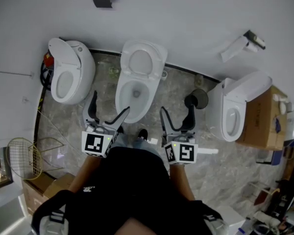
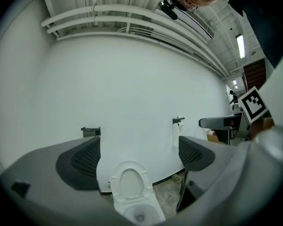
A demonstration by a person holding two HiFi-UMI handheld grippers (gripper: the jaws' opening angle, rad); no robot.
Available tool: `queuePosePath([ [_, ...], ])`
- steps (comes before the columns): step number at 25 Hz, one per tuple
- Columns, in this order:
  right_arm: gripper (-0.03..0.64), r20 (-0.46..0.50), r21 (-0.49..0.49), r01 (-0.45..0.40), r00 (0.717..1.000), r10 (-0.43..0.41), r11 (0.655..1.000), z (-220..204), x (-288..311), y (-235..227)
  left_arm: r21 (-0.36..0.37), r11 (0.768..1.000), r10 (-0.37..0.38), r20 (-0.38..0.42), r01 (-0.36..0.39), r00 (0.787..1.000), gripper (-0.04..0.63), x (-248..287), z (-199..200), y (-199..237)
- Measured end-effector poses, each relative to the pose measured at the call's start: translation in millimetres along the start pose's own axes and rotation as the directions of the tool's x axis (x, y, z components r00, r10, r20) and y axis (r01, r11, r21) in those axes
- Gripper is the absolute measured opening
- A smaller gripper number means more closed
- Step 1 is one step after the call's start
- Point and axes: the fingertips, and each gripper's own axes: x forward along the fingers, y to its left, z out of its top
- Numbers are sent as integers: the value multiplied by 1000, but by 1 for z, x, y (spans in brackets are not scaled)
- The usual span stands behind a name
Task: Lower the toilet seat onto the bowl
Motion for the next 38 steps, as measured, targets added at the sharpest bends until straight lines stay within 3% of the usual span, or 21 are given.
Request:
queuePosePath([
  [4,446,-38,-30,14,999,-15,999,-14,18,4,19,999,-41,-46,41,998,506,13,-21,13],
  [14,445,-146,-80,50,987,-61,996,-71,72,10,-12,993,-115,-147,115,982,505,57,-69,70],
  [18,445,-186,-122,42,980,-65,992,-98,98,4,25,988,-142,-204,150,969,505,82,-94,86],
  [23,445,-250,-169,36,965,-78,985,-124,126,-11,44,977,-197,-212,211,957,505,118,-111,90],
  [38,445,-308,-213,-39,951,-29,976,-190,230,-38,109,941,-288,-244,322,926,502,210,-163,95],
])
